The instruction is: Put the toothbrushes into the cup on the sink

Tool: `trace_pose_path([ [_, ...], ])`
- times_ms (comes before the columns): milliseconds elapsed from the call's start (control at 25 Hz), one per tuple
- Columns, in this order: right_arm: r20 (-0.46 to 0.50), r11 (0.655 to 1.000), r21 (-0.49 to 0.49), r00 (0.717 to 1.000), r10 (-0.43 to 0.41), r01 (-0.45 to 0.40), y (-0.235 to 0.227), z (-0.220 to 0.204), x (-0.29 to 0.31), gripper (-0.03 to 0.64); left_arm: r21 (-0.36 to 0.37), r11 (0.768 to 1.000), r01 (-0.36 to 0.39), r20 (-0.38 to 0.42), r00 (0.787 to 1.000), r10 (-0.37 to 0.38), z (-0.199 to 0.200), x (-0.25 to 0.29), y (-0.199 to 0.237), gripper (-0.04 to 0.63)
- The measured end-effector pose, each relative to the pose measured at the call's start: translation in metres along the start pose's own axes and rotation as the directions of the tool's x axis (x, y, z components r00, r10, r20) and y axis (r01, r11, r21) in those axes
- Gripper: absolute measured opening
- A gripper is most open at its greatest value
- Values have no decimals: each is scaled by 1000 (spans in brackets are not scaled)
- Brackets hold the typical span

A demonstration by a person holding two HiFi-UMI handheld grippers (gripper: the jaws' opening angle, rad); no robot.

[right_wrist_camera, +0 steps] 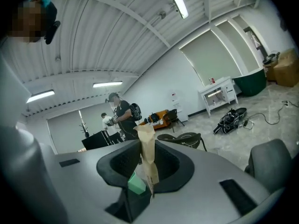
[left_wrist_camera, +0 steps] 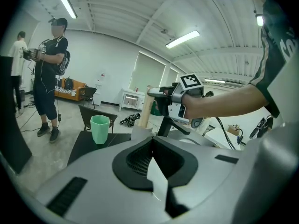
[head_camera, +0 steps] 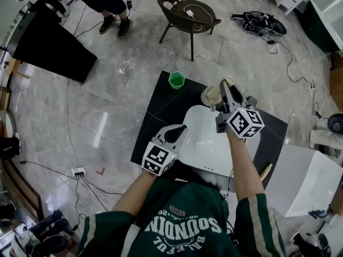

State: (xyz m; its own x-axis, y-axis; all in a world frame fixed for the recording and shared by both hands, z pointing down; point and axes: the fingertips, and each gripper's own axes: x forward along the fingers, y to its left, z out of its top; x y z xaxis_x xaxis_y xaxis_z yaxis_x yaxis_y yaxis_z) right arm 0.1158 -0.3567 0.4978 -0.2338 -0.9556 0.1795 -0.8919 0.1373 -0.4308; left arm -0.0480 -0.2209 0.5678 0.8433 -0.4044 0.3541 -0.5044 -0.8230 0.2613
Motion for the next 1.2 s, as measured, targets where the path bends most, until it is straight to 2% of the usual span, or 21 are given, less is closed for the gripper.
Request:
trace_pose_path([
  [320,-74,998,62,997,-26,30,-8,-32,0,97,-2,1000,12,-4,1000,-12,2,4,0,11],
  [520,-97,993,83,992,-78,86,-19,-40,-6,98,0,1000,20,4,1000,-20,3,2,-4,11],
  [680,-128,991,53,985,-117,125,-22,-43,-8,192,6,1000,22,9,1000,-22,4,1,-5,11],
  [1200,25,985,12,985,-171,171,-11,11,-39,204,31,998,51,41,998,-52,12,-10,-25,11],
])
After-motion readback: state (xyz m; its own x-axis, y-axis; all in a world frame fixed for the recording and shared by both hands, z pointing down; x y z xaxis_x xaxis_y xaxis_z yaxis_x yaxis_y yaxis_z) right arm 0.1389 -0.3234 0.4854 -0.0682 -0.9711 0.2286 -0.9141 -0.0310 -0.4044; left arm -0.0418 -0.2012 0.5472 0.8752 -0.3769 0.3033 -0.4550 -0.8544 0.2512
